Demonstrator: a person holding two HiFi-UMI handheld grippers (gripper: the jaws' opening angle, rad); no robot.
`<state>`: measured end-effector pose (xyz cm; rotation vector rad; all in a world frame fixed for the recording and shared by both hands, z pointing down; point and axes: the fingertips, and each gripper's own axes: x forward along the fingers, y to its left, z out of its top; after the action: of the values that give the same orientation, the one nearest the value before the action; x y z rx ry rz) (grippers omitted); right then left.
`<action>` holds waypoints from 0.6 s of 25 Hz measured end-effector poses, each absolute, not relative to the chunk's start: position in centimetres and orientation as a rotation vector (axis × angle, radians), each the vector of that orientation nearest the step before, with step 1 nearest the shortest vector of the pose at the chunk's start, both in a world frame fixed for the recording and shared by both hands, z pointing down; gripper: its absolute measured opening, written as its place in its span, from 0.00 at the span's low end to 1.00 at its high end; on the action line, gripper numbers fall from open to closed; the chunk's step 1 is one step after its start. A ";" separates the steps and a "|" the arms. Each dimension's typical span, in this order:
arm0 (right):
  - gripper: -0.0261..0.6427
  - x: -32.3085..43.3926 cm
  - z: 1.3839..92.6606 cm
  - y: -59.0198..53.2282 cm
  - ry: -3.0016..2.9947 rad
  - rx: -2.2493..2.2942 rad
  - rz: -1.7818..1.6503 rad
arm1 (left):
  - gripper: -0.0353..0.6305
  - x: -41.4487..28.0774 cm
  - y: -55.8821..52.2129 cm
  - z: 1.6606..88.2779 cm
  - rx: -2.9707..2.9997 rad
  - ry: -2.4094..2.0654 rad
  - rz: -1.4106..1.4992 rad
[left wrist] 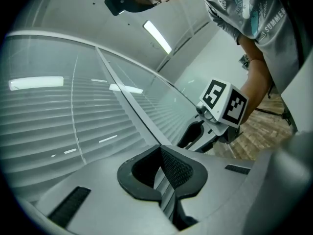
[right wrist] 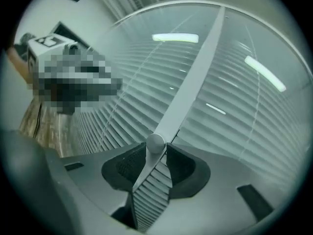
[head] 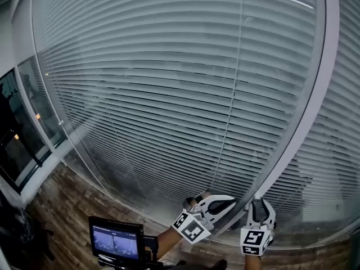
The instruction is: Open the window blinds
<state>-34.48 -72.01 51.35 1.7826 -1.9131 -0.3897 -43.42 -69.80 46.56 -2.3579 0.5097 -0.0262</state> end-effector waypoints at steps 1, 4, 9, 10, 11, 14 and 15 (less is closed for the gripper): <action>0.22 -34.4 51.0 -72.2 -1.978 1.837 -0.321 | 0.06 -43.5 -70.1 46.4 -2.362 0.504 -0.024; 0.22 -34.0 50.7 -72.5 -2.119 1.978 -0.134 | 0.06 -43.7 -70.9 46.6 -2.378 0.496 -0.016; 0.22 -33.3 50.6 -73.3 -2.221 2.112 0.099 | 0.06 -43.1 -71.8 47.0 -2.392 0.470 -0.006; 0.22 -33.2 50.5 -73.4 -2.226 2.130 0.118 | 0.06 -42.9 -71.9 46.9 -2.394 0.467 -0.003; 0.22 -33.1 50.3 -73.5 -2.213 2.132 0.100 | 0.06 -42.8 -72.1 46.8 -2.396 0.466 0.000; 0.22 -33.2 50.0 -73.8 -2.110 2.058 -0.082 | 0.06 -42.4 -72.8 46.5 -2.402 0.464 0.007; 0.22 -33.3 50.2 -73.9 -2.057 2.013 -0.166 | 0.06 -42.3 -72.9 46.6 -2.404 0.465 0.007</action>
<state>-33.33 -73.91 50.16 2.0132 -2.0567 -0.1660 -42.34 -72.93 46.63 -2.4038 0.4647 0.0072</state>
